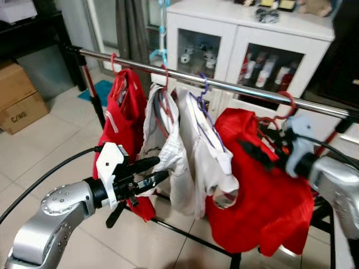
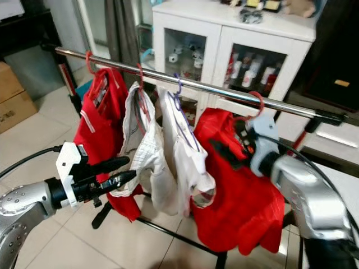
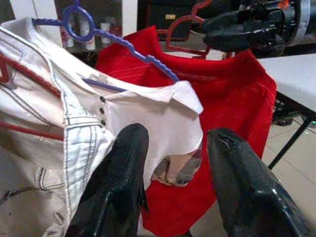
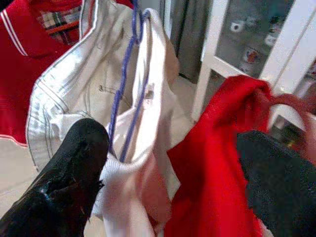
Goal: Hang hanger
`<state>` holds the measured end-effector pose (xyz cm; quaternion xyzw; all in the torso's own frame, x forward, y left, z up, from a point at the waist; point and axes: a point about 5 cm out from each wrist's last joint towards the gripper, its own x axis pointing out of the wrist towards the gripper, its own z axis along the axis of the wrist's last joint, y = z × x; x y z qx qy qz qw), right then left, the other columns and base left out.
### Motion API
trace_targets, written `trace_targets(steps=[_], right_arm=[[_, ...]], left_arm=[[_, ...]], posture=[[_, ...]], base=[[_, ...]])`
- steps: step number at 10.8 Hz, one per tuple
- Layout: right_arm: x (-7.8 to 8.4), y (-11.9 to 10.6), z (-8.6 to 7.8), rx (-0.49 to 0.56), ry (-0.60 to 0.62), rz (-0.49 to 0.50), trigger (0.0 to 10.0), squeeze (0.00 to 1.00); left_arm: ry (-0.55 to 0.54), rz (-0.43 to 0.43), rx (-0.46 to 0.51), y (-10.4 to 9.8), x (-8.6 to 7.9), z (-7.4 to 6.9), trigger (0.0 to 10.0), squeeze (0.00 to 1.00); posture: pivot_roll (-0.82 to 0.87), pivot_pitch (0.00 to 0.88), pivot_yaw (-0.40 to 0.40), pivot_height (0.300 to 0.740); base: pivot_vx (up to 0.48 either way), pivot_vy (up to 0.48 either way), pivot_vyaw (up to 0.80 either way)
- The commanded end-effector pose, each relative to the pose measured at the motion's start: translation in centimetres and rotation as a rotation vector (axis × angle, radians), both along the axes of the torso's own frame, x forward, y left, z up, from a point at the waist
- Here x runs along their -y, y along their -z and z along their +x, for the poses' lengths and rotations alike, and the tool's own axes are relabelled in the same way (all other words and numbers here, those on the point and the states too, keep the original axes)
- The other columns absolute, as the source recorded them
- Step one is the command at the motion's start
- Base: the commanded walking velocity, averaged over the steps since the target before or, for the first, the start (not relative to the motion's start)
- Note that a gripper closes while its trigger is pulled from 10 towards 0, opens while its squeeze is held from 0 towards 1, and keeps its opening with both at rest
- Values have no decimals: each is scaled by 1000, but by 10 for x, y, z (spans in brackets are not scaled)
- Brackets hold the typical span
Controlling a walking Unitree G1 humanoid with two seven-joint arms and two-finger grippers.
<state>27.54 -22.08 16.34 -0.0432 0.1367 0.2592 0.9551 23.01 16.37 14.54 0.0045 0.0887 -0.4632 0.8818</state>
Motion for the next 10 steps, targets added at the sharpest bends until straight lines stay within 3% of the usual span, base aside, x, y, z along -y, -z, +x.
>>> trace_targets(steps=[1, 2, 3, 4, 7, 8, 9, 10], right_arm=[[10, -13, -1, 36, 24, -11, 10000, 1000], [23, -18, 5, 33, 125, -47, 10000, 1000], [27, -15, 10, 18, 176, -64, 10000, 267], [27, -10, 15, -10, 195, -83, 10000, 0], [25, 3, 34, -70, 194, -42, 10000, 0], [31, 6, 42, -103, 226, -25, 4235, 0], [34, 5, 44, -109, 231, -17, 0, 0], [35, 5, 44, -117, 227, -11, 0, 0]], left_arm=[[25, 1, 10, -6, 1, 0, 10000, 0], [46, 12, 11, -8, 3, 1, 10000, 0], [54, 15, 12, -8, 4, 1, 10000, 0], [61, 18, 14, -9, 5, 1, 10000, 0], [87, 26, 12, -8, 7, 1, 10000, 0], [95, 34, 17, -8, 8, 0, 10000, 0], [97, 35, 18, -8, 8, 0, 10000, 0], [97, 36, 18, -7, 8, -1, 10000, 0]], posture=[[40, 0, -10, 740], [35, 0, -3, 740], [35, 0, -3, 740], [36, 0, -1, 740], [38, 0, 3, 740], [44, 0, -4, 740], [46, 0, -7, 740], [44, 0, -7, 740]], base=[[0, 0, 0], [0, 0, 0], [0, 0, 0], [0, 0, 0], [0, 0, 0], [0, 0, 0], [0, 0, 0], [0, 0, 0]])
